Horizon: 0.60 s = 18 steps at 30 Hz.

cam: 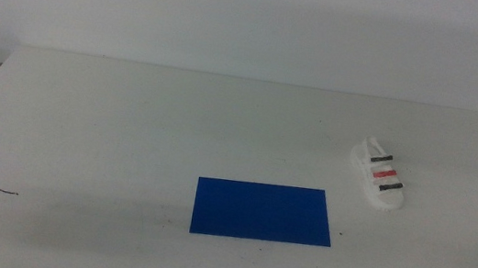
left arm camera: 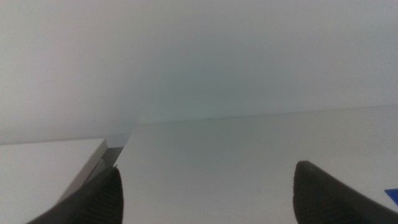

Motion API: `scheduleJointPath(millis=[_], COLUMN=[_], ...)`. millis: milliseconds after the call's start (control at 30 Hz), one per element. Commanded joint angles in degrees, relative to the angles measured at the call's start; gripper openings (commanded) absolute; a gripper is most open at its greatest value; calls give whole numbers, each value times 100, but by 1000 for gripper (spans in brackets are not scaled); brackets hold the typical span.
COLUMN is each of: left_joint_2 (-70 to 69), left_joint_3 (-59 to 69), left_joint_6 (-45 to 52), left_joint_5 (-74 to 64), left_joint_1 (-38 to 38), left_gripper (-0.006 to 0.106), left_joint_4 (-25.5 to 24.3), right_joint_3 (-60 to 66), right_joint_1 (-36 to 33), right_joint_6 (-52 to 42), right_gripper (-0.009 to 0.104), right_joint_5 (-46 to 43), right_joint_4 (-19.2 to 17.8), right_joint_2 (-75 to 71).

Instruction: Use one arm to grab the shoe from the table and place it on the mat.

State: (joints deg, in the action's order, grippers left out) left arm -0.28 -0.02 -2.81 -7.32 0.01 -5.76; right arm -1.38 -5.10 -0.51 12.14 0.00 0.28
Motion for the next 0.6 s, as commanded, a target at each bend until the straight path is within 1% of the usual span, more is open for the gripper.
scheduleJointPath(millis=[0, 167, 467, 567], left_joint_2=[28, 28, 28, 28], left_joint_3=[2, 2, 2, 2], left_joint_6=[-8, -8, -8, -8], left_joint_5=[71, 71, 71, 71], left_joint_1=[-1, -1, -1, -1], left_gripper=[94, 94, 94, 94], left_joint_4=[23, 23, 23, 23], right_joint_3=[-176, -495, -1134, -1246], right_joint_1=[40, 40, 40, 40], right_joint_6=[-32, -32, -32, -32], right_gripper=[91, 91, 91, 91], right_joint_5=[58, 71, 71, 71], right_joint_4=[-43, -68, -83, 0], right_joint_2=[120, 776, 2407, 2661])
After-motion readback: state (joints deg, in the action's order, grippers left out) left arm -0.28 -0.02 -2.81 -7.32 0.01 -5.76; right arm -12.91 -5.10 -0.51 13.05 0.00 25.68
